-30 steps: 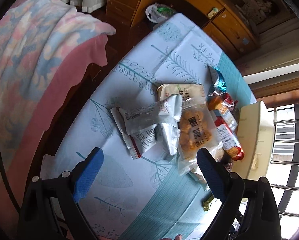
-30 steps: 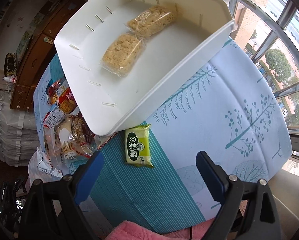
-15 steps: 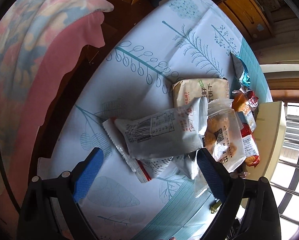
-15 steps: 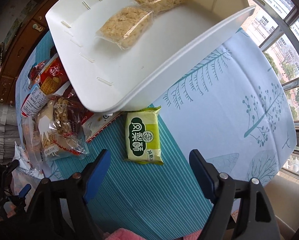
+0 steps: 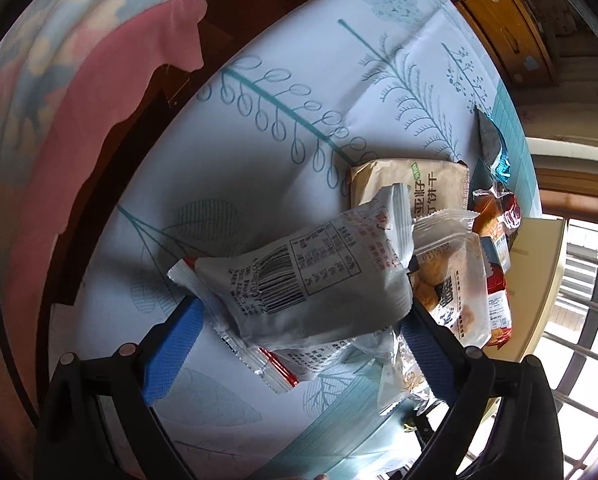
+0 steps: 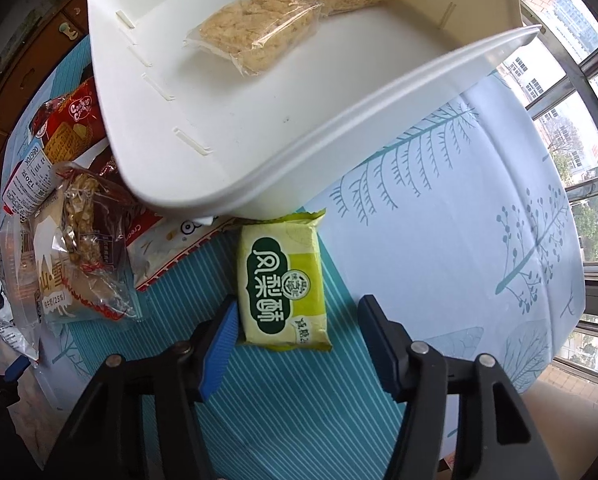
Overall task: Organize snacks
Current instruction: 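Grasp the green-yellow cake with the right gripper while the left grasps the silver bag, then lower both held packs into the white tray and open both grippers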
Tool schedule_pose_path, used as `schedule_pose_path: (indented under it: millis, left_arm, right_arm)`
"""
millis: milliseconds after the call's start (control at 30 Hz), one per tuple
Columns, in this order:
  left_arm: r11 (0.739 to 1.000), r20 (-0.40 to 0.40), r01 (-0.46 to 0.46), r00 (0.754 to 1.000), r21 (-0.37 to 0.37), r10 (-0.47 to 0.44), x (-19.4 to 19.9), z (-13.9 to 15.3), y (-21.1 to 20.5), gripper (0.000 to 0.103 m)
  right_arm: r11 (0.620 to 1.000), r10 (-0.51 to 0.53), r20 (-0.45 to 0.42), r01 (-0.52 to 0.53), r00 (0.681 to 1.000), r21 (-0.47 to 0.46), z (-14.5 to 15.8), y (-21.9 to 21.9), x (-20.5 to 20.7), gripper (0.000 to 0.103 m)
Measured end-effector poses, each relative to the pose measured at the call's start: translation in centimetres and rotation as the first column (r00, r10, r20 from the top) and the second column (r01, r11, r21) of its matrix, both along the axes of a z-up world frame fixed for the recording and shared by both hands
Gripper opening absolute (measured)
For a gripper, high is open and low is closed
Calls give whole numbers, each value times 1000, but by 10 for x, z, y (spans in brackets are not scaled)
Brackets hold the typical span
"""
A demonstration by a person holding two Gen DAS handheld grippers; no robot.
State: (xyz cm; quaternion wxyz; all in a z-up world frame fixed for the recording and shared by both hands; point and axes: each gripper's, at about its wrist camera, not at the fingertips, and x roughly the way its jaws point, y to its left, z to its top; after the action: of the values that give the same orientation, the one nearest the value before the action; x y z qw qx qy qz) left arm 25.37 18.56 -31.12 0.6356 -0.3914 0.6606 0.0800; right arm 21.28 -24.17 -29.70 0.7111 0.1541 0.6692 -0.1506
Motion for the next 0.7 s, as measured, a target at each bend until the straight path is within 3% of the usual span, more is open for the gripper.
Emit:
schedule_pose_path:
  millis: [100, 233, 433, 700]
  left_arm:
    - [1000, 0, -14, 1000, -16, 14, -3, -3, 0, 95]
    - [1000, 8, -15, 1000, -17, 15, -3, -2, 1, 86]
    - [1000, 25, -14, 1000, -18, 14, -2, 3, 1, 73]
    - [1000, 9, -14, 1000, -6, 14, -8, 8, 5, 68]
  right_arm:
    - [1000, 16, 1, -16, 1000, -20, -4, 2, 6, 57]
    - [998, 32, -1, -32, 999, -45, -5, 7, 14, 42]
    - [999, 37, -1, -37, 999, -32, -2, 3, 13, 38]
    - [998, 56, 18, -55, 998, -33, 18, 12, -14, 38]
